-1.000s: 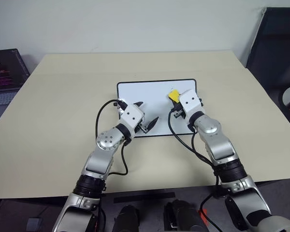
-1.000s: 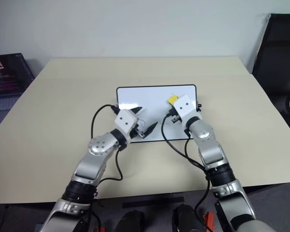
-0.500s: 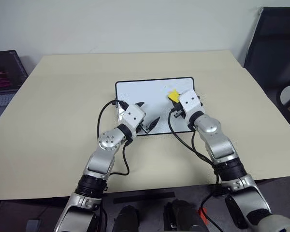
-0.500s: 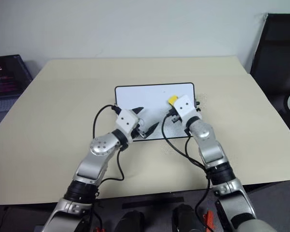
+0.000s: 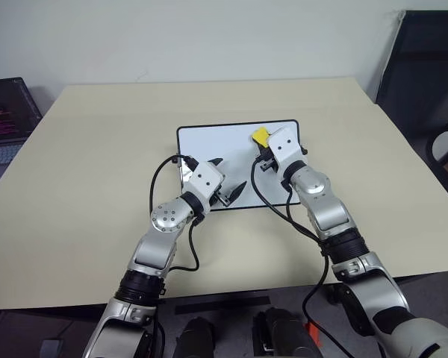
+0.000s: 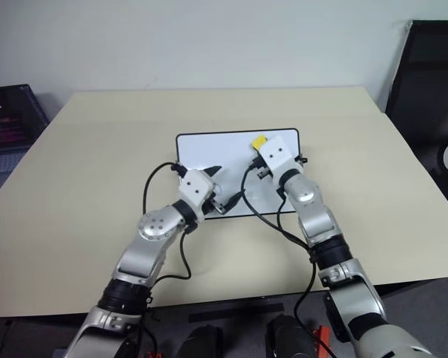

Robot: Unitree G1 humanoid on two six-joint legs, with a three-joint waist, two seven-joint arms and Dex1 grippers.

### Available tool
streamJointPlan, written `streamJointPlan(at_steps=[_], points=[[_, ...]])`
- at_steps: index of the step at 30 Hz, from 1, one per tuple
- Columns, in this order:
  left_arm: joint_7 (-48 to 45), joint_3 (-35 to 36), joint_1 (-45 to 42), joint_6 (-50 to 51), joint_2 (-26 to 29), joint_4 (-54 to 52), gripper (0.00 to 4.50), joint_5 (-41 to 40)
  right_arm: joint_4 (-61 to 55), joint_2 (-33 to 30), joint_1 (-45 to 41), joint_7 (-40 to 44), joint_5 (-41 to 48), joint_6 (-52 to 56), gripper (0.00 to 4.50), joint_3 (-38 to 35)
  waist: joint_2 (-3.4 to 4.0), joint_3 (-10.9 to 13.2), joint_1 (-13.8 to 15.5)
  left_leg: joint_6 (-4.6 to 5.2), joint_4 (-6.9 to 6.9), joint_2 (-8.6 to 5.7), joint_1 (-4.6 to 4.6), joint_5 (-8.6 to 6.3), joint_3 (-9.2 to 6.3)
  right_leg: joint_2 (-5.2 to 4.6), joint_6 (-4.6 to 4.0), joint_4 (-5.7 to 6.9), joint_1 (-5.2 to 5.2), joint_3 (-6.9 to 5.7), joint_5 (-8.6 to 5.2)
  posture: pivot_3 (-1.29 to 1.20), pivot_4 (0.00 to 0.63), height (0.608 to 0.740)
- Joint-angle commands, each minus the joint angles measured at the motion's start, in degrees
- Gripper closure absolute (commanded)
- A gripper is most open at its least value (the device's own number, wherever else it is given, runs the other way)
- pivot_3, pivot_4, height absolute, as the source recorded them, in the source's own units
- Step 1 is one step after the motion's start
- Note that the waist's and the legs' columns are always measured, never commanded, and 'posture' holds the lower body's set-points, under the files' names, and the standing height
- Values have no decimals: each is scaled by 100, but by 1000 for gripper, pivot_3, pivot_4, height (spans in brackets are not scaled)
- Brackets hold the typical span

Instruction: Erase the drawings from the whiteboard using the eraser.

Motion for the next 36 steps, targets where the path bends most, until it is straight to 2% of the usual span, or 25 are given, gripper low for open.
streamJointPlan(at_steps=[1, 11, 22, 29, 36], points=[[46, 89, -52, -30, 49, -261, 0, 2, -95, -69, 151, 90, -54, 169, 3330, 2, 0, 0, 0, 0, 0, 0, 0, 0, 0, 0, 0, 0, 0, 0, 0, 0, 150, 740], [77, 128, -133, -64, 111, -194, 0, -6, -627, -195, 714, 415, -29, 645, 3330, 72, 0, 0, 19, 0, 0, -1, 0, 0, -3, 0, 0, -4, 3, -2, 0, 0, 150, 740], [62, 38, -166, -75, 46, -113, 0, 0, -836, -255, 731, 331, -14, 765, 3330, -74, -1, 0, 34, 0, 0, -1, -1, 0, -2, 0, 0, -5, 2, -3, 0, 0, 150, 740], [21, 28, -148, -72, 28, -182, 0, -17, -2029, -452, 1200, 599, 388, 855, 3330, -417, 0, 0, 74, -1, -1, -3, -20, -1, -8, -1, 1, -21, -4, -7, 0, 0, 150, 740], [330, 70, 483, 541, 6, -1178, 0, 50, -3168, -731, 1915, 1134, 936, 911, 3330, -584, 2, 3, 28, -4, -17, 0, -28, -4, -5, -3, 4, -44, -8, -4, -2, 0, 150, 740]])
